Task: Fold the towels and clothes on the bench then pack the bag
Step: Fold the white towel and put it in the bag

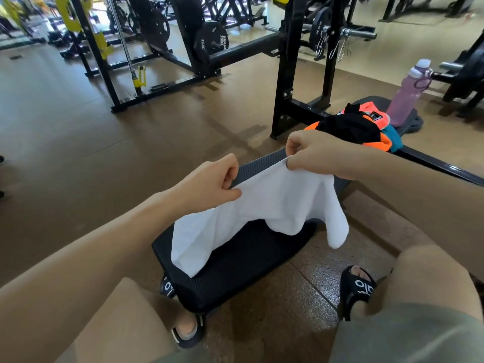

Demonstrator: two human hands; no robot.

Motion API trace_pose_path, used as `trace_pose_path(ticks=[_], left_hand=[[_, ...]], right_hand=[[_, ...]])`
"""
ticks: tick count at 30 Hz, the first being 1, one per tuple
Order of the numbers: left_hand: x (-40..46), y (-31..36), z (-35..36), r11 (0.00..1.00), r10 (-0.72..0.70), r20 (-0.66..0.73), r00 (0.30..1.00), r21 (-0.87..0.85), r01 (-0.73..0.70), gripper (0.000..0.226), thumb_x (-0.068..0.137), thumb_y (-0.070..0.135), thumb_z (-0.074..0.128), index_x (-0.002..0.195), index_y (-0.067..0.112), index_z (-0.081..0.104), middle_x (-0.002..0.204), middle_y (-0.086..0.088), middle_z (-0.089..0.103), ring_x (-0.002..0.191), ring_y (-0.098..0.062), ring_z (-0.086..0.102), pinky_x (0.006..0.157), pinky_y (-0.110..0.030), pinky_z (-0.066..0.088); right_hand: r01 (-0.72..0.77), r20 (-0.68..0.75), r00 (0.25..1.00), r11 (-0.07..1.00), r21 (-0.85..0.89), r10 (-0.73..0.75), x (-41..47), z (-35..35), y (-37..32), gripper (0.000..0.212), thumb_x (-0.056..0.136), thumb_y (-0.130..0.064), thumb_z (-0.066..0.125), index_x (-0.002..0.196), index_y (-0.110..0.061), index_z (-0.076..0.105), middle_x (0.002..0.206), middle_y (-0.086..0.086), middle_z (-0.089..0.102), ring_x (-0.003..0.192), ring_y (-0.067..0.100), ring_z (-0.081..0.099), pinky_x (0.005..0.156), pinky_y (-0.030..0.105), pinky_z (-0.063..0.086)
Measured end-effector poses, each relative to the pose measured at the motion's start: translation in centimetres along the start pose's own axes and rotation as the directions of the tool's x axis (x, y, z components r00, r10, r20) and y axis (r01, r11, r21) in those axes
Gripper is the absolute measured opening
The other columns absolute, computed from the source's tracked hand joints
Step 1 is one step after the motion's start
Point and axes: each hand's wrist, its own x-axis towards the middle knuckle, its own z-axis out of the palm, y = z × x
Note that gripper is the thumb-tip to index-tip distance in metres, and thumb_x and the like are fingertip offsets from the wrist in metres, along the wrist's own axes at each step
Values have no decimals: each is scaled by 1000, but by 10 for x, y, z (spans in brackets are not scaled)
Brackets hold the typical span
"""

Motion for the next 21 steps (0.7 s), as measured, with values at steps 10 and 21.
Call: trace_pose_path(ticks=[10,21], left_hand=[[11,8,31,997,38,58,998,-62,-34,34,98,46,58,129,39,45,117,14,56,106,-3,54,89,-22,45],[25,13,30,990,-66,-69,995,122,74,23,98,25,50,81,28,34,68,2,51,58,-19,45,55,-36,37]], right_hand=[[47,-45,998,983,180,-40,-7,2,-4,9,93,-17,59,98,-21,65,103,3,62,96,19,60,76,33,50],[-45,-209,974,983,179,83,-1,-27,35,11,94,-16,59,91,-24,67,93,-7,59,91,11,56,69,24,43]])
